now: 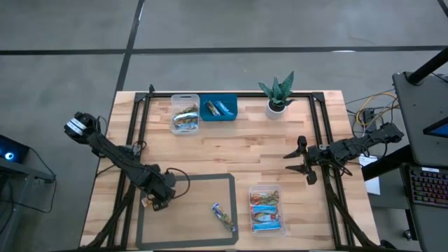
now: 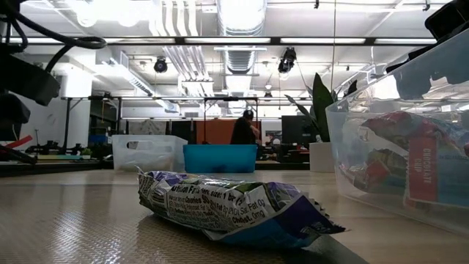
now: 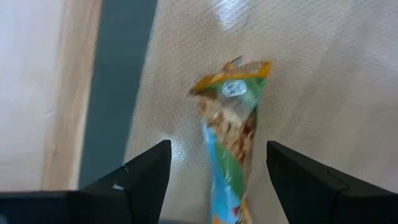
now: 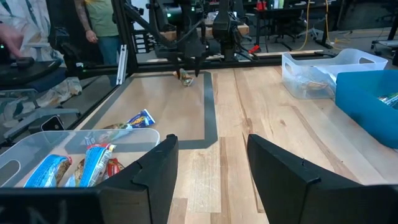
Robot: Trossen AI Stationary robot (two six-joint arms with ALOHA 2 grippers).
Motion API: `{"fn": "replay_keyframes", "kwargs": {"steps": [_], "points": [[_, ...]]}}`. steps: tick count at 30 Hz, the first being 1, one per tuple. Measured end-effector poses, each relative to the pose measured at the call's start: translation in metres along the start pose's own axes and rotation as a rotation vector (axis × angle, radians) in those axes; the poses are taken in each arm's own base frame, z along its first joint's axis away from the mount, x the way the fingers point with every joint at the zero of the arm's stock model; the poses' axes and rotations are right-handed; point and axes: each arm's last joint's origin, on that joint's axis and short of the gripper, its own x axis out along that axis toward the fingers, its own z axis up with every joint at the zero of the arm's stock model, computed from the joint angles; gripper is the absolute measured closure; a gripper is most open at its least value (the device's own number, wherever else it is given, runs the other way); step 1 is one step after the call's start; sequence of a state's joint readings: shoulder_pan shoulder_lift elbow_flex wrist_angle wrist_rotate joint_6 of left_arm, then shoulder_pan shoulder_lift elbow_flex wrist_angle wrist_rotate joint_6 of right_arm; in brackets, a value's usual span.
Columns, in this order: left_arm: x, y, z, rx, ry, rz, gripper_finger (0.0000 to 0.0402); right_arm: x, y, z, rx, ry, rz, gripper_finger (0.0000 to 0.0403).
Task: Pick and place Granola Bars by type
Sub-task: Put the yellow granola bar into the top transparent bin
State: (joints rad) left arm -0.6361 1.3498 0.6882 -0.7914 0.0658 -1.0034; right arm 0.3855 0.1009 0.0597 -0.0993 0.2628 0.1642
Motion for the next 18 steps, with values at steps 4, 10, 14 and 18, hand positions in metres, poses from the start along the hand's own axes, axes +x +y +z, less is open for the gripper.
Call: {"fn": "replay_keyframes", "kwargs": {"steps": [4,10,14,18], "points": [[0.007,0.000,0.001,-0.018,-0.007,-0.021,0.0158,0.000,0.000,0.000,0.000,0.000,0.000,0.0220],[0.012,0.001,-0.001,-0.035,0.018,-0.014,0.0166,0.000,0.000,0.000,0.000,0.000,0.000,0.0220],[0.013,0.002,-0.001,-0.039,0.022,-0.004,0.0206,0.000,0.000,0.000,0.000,0.000,0.000,0.0220],[0.014,0.003,-0.001,-0.033,0.016,0.002,0.0269,0.000,0.000,0.000,0.000,0.000,0.000,0.0220]]}}
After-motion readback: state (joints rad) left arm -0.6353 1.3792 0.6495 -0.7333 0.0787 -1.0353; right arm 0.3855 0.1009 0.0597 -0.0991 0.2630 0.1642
